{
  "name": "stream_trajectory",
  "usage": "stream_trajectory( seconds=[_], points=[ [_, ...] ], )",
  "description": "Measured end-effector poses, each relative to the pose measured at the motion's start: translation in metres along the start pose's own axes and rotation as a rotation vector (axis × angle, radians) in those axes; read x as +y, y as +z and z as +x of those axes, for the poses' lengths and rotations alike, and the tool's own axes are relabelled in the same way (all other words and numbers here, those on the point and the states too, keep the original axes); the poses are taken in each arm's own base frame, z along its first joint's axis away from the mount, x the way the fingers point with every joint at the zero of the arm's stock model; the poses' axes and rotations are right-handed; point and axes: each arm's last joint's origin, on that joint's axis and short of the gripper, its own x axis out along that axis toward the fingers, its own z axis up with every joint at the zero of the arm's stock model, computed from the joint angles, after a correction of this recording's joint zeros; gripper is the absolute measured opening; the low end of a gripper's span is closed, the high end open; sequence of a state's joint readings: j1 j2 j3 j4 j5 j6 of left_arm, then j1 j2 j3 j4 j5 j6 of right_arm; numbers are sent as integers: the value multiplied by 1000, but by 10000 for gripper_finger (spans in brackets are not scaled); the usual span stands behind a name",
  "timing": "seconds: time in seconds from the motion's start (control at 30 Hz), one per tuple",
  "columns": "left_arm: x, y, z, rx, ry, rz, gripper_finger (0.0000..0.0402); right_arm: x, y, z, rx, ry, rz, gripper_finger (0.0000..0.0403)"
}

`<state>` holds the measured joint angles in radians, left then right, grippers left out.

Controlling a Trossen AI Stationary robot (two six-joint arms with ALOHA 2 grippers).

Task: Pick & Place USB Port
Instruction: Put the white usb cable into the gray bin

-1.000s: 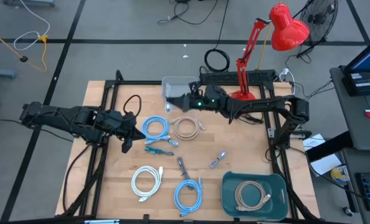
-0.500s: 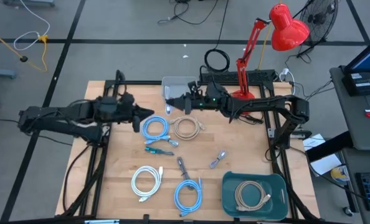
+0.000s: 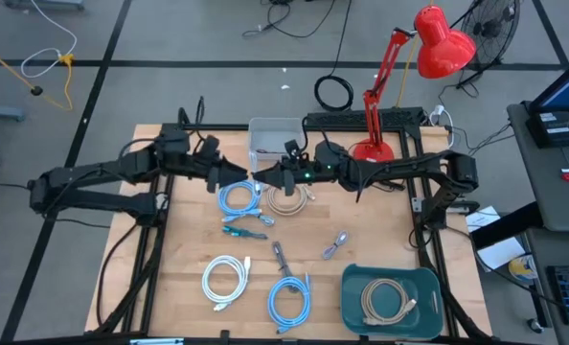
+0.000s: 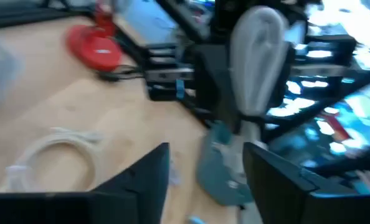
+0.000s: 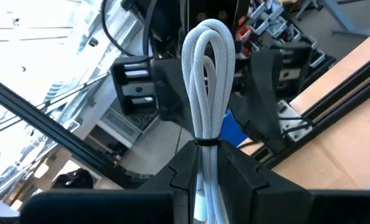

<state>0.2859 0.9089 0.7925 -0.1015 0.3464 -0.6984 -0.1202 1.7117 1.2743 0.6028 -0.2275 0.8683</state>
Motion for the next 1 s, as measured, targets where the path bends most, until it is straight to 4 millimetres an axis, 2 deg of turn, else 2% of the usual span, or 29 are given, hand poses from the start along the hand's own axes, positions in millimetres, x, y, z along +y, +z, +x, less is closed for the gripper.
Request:
stream_trajectory(
  seconds=[0.1, 0.2, 0.57, 1.0],
  points=[
    [-5, 4, 0, -26, -65, 24, 232, -1, -2, 0, 1, -26, 3, 43],
    [-9, 7, 0, -70, -86, 40, 228, -1, -3, 1, -9, -41, 8, 43],
    [-8, 8, 3, -106, -54, 72, 171, 0, -7, 1, -14, -72, 17, 43],
    [6, 8, 28, -80, -42, 61, 161, 1, -8, 2, -9, -68, 19, 43]
  ],
)
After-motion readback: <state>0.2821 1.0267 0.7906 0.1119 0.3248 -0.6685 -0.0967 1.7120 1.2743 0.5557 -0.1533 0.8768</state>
